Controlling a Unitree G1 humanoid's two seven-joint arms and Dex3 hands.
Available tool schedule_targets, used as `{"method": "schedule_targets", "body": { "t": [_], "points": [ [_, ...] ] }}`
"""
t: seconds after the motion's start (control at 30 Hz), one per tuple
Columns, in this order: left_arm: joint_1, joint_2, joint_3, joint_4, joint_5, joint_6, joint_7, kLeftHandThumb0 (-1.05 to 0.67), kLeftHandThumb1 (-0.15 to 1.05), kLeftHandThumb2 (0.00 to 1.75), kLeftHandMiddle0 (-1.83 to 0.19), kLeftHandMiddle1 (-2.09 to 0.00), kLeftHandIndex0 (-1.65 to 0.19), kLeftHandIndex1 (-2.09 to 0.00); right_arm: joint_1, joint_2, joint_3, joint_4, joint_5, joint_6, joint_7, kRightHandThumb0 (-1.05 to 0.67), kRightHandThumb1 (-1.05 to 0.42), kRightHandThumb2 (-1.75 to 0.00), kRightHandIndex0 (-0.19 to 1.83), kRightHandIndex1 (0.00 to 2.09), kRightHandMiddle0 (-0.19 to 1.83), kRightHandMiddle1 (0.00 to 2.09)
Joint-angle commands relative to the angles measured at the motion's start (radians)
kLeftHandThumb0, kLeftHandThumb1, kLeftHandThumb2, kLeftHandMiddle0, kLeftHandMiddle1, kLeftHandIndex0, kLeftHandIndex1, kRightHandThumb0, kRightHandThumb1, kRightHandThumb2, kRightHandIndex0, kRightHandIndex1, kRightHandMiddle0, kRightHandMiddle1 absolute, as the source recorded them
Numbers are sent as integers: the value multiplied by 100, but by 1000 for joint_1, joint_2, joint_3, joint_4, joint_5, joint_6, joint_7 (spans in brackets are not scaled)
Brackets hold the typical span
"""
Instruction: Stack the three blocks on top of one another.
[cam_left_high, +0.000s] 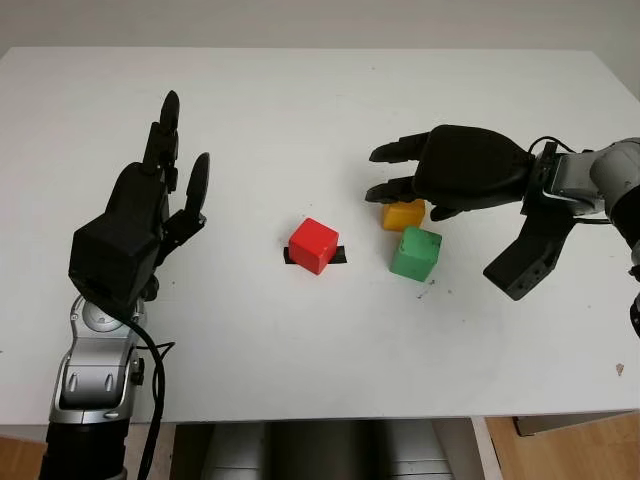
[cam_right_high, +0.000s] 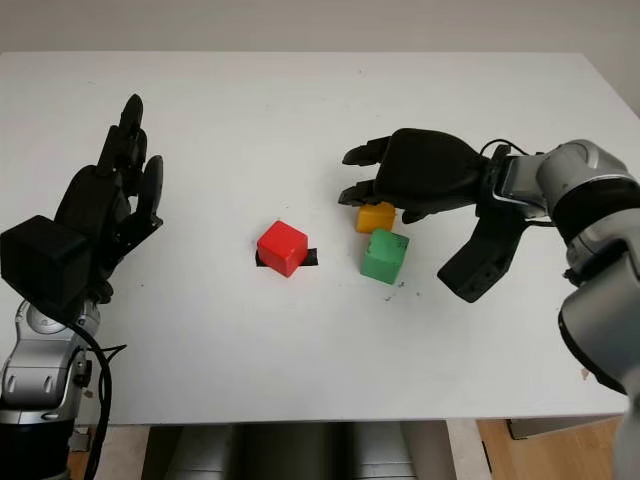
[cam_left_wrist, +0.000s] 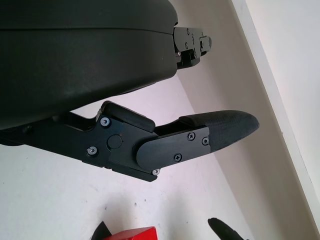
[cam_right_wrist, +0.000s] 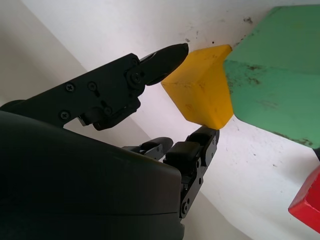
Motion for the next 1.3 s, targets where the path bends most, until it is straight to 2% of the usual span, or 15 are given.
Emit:
{"method": "schedule_targets", "body": {
  "t": [0.0,0.27,0.4,0.87,1.0,1.17,1.27],
  "points": [
    [14,1,-4,-20,4,-3,5,-85,105,66,8,-6,6,-7,-31,1,10,6,-7,13,-2,-30,-82,-6,51,8,66,11],
    [17,-3,-2,-20,-9,-9,3,-85,105,65,9,-6,7,-6,-23,9,22,14,-8,40,-72,-37,-81,-6,62,11,77,15],
    [18,5,-1,-28,-5,-11,2,-84,105,65,9,-5,8,-6,-14,18,25,25,0,37,-103,-36,-82,-6,67,12,83,17],
    [19,-5,-8,-34,21,10,19,-85,105,64,7,-6,6,-6,8,28,-7,53,104,-33,-29,-40,-81,-5,62,6,86,16],
    [19,-9,-9,-35,21,16,23,-84,105,64,6,-6,4,-7,14,26,-15,52,122,-38,-26,-39,-80,-5,64,7,93,19],
    [17,-6,-12,-28,25,12,24,-82,105,64,6,-6,4,-6,19,27,-47,60,173,-54,3,-34,-81,-5,68,8,106,28],
    [17,-4,-16,-27,37,14,30,-81,105,64,5,-6,3,-7,22,25,-92,67,238,-80,89,-31,-81,-5,66,6,86,66]
  ]
}}
